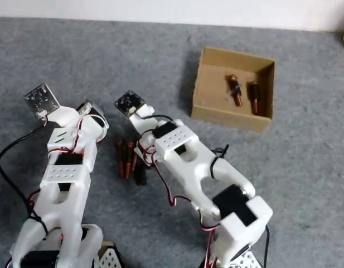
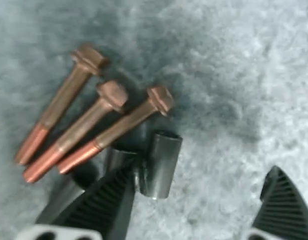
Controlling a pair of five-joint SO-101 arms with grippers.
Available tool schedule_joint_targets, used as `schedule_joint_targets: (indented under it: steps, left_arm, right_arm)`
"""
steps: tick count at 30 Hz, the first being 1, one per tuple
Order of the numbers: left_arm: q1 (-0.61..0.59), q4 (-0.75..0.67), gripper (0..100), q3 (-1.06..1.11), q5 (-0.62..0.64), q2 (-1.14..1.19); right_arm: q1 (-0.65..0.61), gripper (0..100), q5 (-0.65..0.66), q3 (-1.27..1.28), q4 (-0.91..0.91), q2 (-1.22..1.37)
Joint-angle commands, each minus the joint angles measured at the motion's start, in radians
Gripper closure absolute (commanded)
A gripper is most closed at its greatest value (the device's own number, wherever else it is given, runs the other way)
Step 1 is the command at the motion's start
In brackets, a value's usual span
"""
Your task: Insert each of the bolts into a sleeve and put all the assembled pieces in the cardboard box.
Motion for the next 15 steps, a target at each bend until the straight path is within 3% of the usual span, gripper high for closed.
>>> schedule_joint_targets:
  steps: [1,12,15]
  left_arm:
    - [-0.001,-0.026,99,-0.053,0.006,-0.004]
    - [-0.001,-0.026,99,-0.053,0.006,-0.004]
    - [-0.001,-0.026,99,-0.053,0.006,-0.004]
  right_arm:
    - [0.002,64.9,0.012,-0.024,-0.016,0.022]
    - [-0.062,65.3,0.005,-0.018,-0.013,0.035]
    - [-0.065,76.8,0.005,-0.016,-0.012,0.036]
